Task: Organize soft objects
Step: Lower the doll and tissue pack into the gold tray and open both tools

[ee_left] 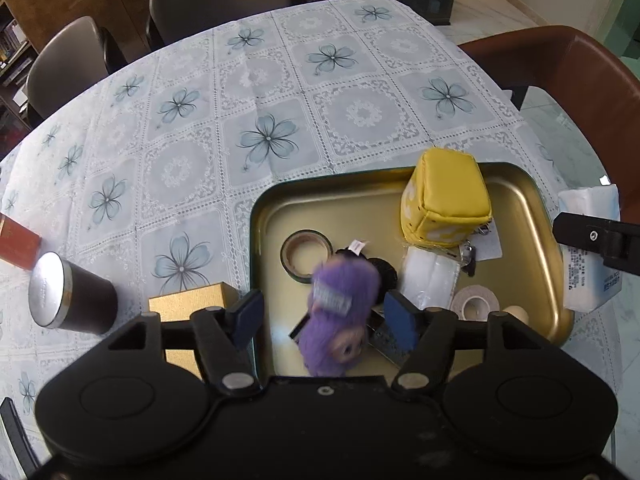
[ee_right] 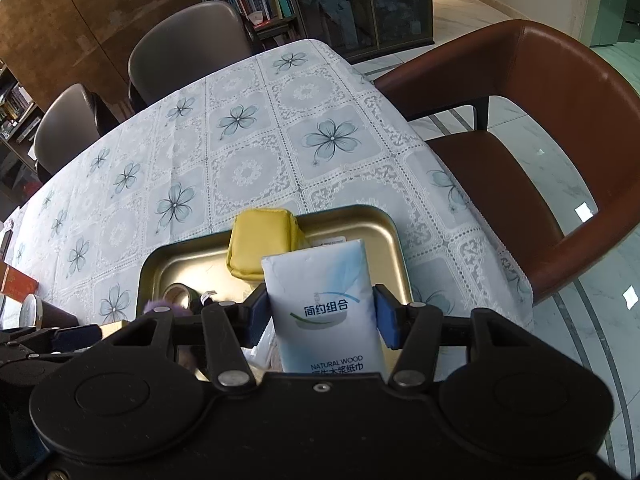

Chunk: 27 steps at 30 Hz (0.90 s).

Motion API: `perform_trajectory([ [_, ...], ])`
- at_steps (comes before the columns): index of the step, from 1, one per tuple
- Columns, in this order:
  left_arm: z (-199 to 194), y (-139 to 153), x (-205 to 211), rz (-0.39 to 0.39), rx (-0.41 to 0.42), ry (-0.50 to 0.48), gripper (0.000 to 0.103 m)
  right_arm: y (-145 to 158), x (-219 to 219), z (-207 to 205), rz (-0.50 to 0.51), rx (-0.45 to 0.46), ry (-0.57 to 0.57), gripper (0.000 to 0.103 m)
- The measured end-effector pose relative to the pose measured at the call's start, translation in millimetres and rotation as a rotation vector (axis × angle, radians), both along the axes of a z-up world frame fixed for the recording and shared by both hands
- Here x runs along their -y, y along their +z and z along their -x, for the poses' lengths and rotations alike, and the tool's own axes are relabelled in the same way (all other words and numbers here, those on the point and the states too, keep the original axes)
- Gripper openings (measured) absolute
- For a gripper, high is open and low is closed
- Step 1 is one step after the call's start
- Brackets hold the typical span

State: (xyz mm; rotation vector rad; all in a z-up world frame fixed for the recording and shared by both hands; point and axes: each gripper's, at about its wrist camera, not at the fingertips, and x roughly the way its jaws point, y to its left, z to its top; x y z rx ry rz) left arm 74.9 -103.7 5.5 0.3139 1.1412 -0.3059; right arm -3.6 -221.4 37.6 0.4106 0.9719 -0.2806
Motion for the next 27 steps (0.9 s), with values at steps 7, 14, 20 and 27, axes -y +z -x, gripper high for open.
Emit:
perform_trajectory([
  [7, -3, -7, -4, -0.019, -0.025, 0.049, 0.071, -3, 7, -11, -0.024, 0.016, 0.023, 0.054],
  [14, -1, -11, -6, -0.023, -0.044, 0.075, 0.072, -4, 7, -15, -0.020, 0.027, 0.024, 0.060],
  [20, 3, -9, -6, -0.030, -0.043, 0.078, 0.074, -5, 6, -12, -0.041, 0.022, 0.031, 0.060],
  [27, 12, -9, -12, -0.022, -0.050, 0.077, 0.078, -11, -8, -3, -0.022, -0.025, 0.040, 0.060],
])
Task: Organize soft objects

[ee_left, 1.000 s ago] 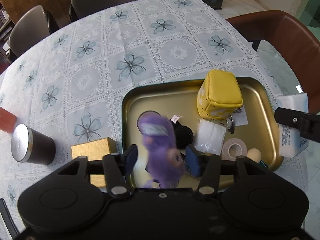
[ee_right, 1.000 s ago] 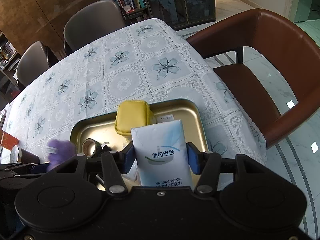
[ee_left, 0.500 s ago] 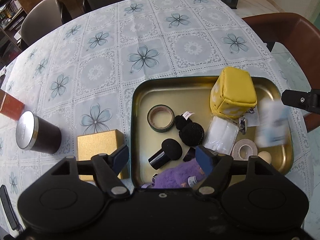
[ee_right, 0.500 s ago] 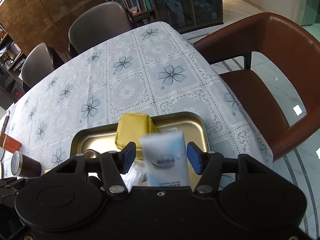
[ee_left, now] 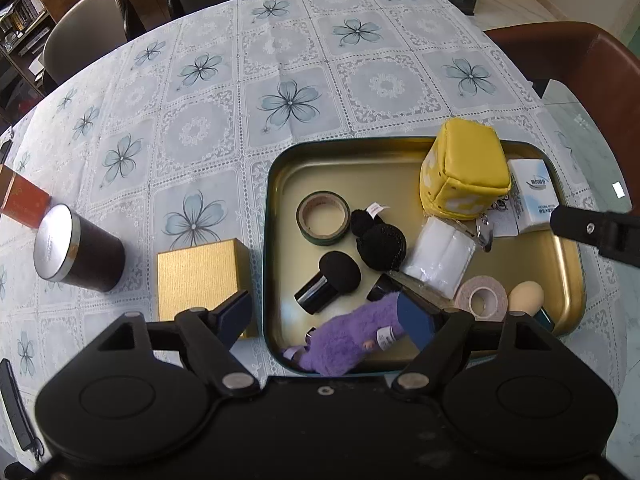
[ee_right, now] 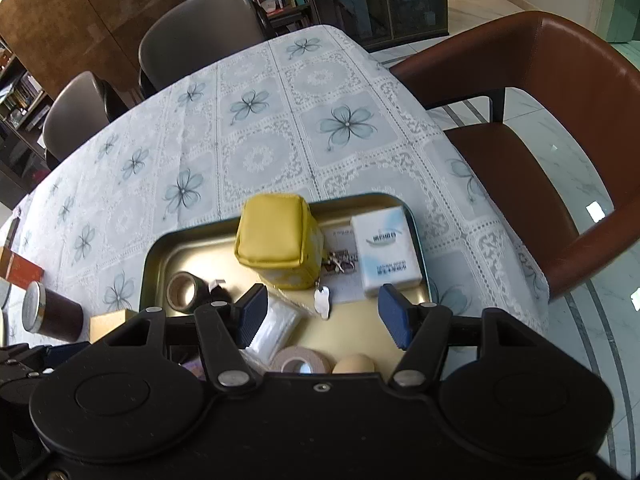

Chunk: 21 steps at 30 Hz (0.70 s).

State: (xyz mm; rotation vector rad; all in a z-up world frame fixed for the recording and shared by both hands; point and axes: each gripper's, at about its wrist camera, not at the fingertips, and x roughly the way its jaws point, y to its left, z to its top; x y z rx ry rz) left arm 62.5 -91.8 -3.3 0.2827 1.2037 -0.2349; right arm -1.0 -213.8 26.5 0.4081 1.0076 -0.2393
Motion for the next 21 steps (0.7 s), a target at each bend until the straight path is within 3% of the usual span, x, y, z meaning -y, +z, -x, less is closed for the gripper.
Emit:
perform_trajectory([
  [16, 30, -7, -15, 0.008, -0.022, -0.017, 0.085, -12, -35, 33, 0.057, -0.060, -0.011, 0.060],
  [21, 37, -6, -16, 0.007, -0.023, -0.028, 0.087, -14, -46, 38, 0.119, -0.084, -0.004, 0.060],
])
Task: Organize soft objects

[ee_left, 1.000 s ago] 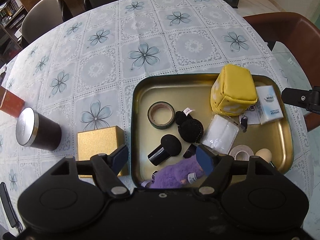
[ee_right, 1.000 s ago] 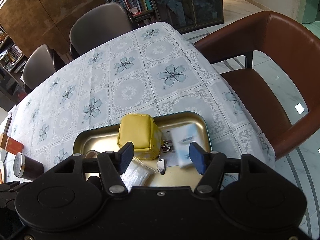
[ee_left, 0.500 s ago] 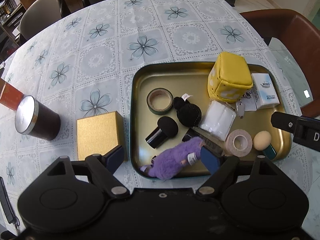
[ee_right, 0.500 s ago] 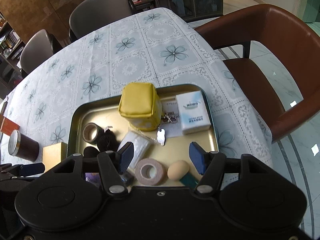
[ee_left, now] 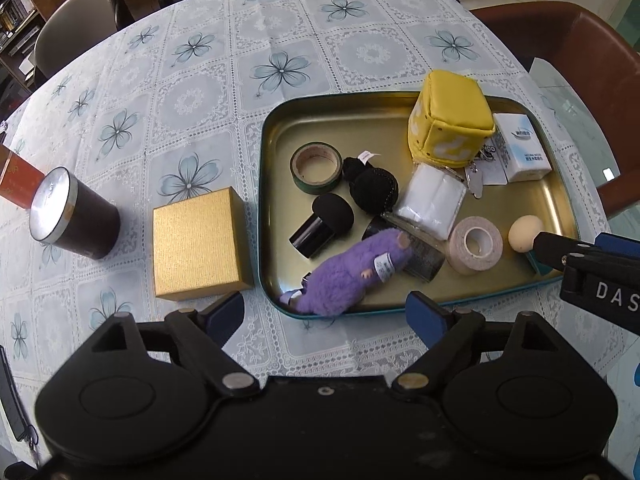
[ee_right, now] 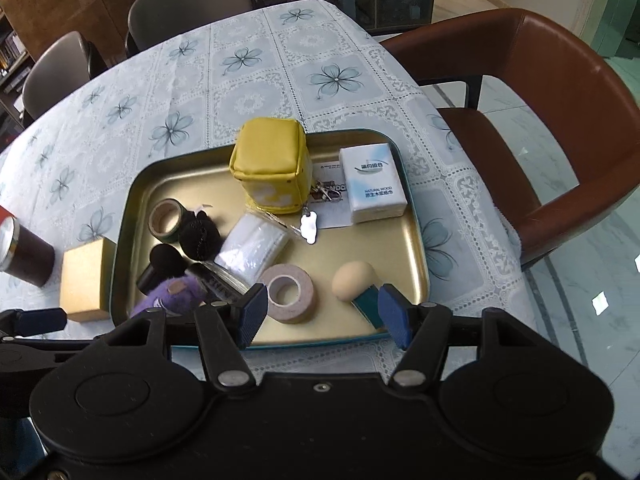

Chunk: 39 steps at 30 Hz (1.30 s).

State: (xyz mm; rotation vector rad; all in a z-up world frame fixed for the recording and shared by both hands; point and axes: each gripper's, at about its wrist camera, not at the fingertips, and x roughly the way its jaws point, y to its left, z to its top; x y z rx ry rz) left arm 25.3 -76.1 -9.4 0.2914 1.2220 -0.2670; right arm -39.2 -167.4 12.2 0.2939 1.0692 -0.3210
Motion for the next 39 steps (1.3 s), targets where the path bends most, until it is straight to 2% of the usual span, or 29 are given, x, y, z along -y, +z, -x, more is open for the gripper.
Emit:
perform_trajectory([
  [20, 13, 6, -11, 0.021, 0.013, 0.057, 0.091, 5, -9, 13, 0.019, 0.004, 0.009, 0.059],
  [39, 4, -1, -12, 0.011, -0.012, 0.057, 0.093, 1, -6, 7, 0.029, -0.018, -0.019, 0.059],
])
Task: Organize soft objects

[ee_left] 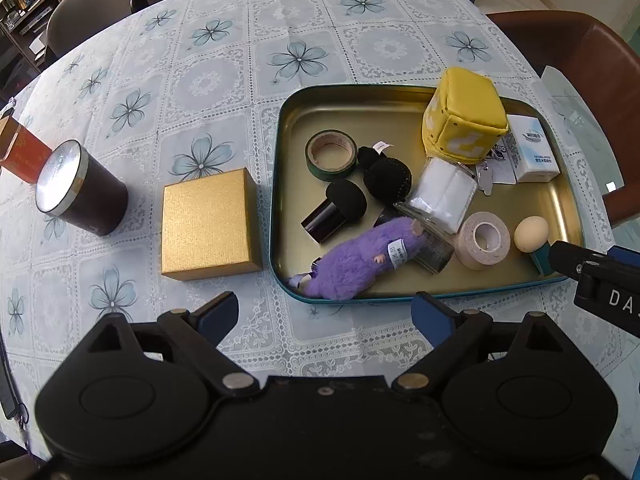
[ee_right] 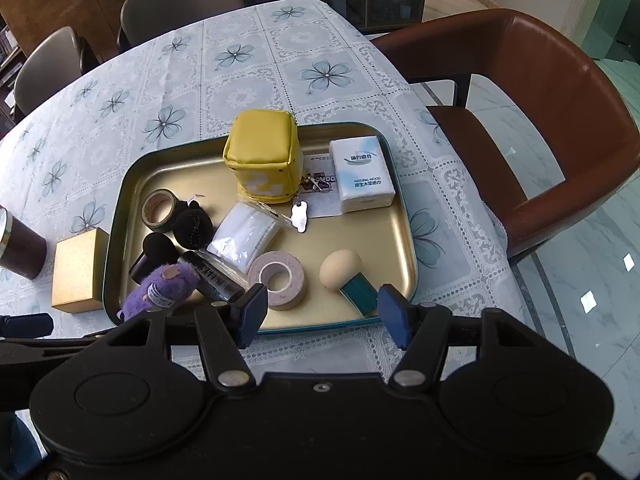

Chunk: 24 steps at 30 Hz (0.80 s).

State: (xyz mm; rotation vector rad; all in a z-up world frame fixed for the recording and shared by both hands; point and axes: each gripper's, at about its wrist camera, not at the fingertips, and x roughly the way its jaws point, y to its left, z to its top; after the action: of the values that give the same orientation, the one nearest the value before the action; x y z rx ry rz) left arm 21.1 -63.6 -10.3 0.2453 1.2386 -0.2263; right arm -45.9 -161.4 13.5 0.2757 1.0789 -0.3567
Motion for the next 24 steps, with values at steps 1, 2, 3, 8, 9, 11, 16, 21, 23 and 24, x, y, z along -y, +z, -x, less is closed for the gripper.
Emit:
perform_trajectory([
  [1, -1, 0, 0, -0.001, 0.000, -0.001, 0.093, 0, -1, -1, 0.004, -0.002, 0.003, 0.059],
  [2, -1, 0, 0, -0.002, -0.001, -0.002, 0.093, -1, -1, -2, 0.005, -0.003, 0.005, 0.059],
  [3, -1, -1, -1, -0.002, -0.001, -0.002, 0.093, -1, -1, -3, 0.004, -0.004, 0.006, 0.059],
  [8, -4, -3, 0, -0.009, -0.006, -0.005, 0.094, -2, -2, -7, 0.009, -0.007, 0.011, 0.059],
  [9, -4, -4, -1, -0.011, -0.008, -0.004, 0.094, -2, -3, -8, 0.015, -0.009, 0.011, 0.059],
  [11, -5, -5, -1, -0.011, -0.013, 0.000, 0.094, -3, -4, -11, 0.030, -0.013, 0.013, 0.059],
  [16, -9, -8, -2, -0.012, -0.024, 0.010, 0.094, -6, -4, -15, 0.031, -0.023, 0.024, 0.059],
  [21, -10, -9, -1, -0.016, -0.025, 0.005, 0.094, -7, -5, -17, 0.033, -0.027, 0.031, 0.059],
  [23, -11, -9, -1, -0.017, -0.025, 0.005, 0.094, -8, -4, -18, 0.031, -0.027, 0.031, 0.059],
  [24, -11, -9, -1, -0.017, -0.026, 0.005, 0.094, -8, -4, -18, 0.030, -0.027, 0.031, 0.059],
])
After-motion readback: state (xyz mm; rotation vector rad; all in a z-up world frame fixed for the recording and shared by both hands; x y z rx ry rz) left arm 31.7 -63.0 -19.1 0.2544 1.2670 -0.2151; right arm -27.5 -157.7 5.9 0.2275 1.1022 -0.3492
